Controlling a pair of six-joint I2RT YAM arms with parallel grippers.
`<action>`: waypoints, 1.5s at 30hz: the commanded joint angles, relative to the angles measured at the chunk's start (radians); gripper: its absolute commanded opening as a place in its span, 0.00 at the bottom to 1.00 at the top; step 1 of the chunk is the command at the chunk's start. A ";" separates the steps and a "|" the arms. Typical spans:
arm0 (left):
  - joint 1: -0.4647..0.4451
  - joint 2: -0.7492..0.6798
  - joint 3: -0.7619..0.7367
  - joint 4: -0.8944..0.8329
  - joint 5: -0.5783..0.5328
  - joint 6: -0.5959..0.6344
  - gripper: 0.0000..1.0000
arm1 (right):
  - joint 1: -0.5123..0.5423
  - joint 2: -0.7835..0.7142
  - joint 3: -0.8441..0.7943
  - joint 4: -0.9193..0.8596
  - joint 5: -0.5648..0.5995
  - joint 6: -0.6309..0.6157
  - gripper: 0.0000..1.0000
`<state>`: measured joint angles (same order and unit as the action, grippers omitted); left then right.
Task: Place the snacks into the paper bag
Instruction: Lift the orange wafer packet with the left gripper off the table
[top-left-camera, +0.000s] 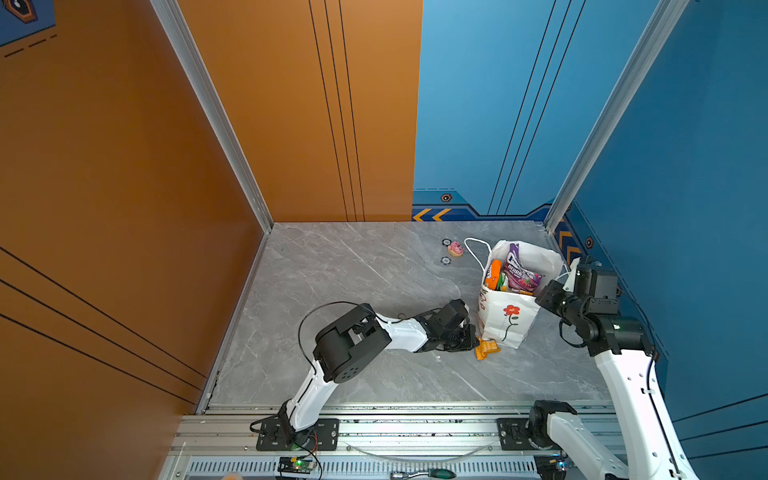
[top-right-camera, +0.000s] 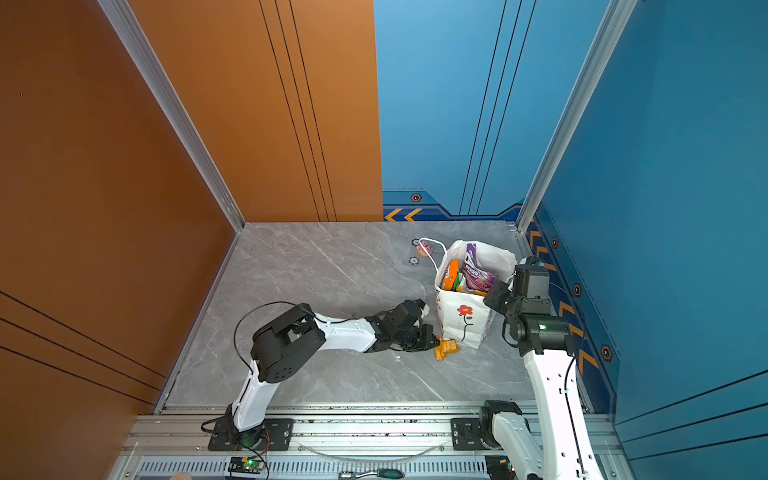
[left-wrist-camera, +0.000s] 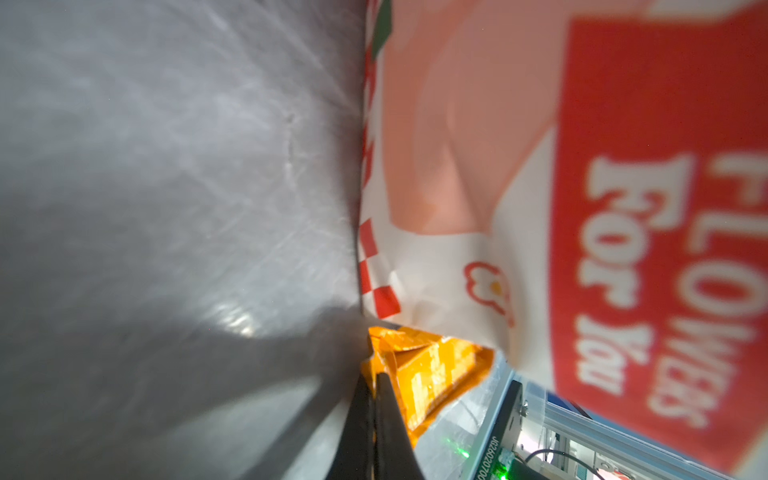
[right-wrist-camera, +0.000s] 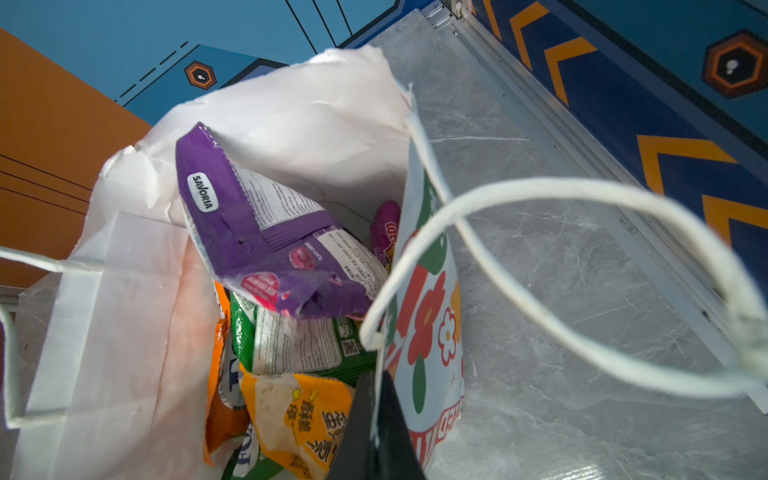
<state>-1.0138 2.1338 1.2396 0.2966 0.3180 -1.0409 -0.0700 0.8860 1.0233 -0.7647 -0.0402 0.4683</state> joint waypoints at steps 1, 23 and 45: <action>0.016 -0.061 -0.067 0.028 -0.055 0.005 0.00 | 0.001 -0.018 -0.011 -0.018 0.020 -0.017 0.00; 0.066 -0.468 -0.348 0.061 -0.348 0.148 0.00 | 0.001 -0.015 -0.005 -0.018 0.014 -0.017 0.00; 0.069 -0.812 -0.134 -0.235 -0.559 0.470 0.00 | 0.002 -0.018 -0.005 -0.016 0.005 -0.013 0.00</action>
<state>-0.9497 1.3312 1.0512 0.1062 -0.2119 -0.6380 -0.0700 0.8852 1.0233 -0.7666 -0.0330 0.4683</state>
